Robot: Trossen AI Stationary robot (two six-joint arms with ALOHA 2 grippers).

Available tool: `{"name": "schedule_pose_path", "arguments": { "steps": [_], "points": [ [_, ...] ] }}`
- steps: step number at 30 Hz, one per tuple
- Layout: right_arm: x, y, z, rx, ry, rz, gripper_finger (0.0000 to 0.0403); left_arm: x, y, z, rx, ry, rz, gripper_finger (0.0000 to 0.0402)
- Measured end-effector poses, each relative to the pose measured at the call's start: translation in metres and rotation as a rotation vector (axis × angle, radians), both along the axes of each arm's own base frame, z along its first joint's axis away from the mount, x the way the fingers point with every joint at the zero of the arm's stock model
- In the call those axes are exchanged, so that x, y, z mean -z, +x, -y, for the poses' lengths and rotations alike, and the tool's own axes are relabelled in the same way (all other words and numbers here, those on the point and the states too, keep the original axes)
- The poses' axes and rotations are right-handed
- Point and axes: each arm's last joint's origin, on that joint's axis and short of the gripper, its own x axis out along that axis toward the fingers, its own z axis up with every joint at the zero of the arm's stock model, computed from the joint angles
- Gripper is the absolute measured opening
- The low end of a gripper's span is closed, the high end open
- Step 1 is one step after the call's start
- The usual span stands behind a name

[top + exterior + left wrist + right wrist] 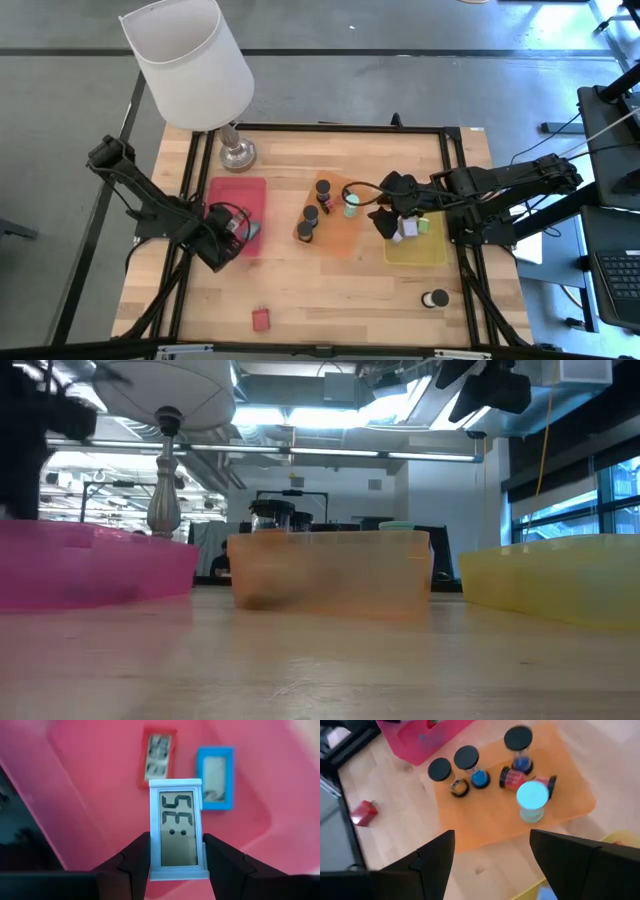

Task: Pick & Place Office items
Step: Put the white digital clock into the pink bin, then put the red charger adapter into the yellow bin

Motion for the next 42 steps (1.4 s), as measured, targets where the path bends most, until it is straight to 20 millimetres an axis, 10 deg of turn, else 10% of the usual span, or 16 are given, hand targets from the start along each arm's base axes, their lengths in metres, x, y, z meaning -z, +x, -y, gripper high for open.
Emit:
{"name": "schedule_pose_path", "arguments": {
  "steps": [8, 27, 42],
  "points": [
    [0.0, -0.001, -0.006, 0.035, 0.091, 0.002, 0.0261, 0.034, -0.007, -0.007, -0.009, -0.072, -0.091, 0.0158],
    [0.0, -0.002, -0.01, 0.048, 0.078, 0.011, 0.0261, 0.033, -0.007, -0.008, 0.001, -0.048, -0.081, 0.0213],
    [0.0, -0.002, -0.01, -0.055, -0.008, -0.001, 0.0261, -0.054, 0.033, 0.019, 0.11, -0.121, 0.233, 0.0208]
  ]
}}
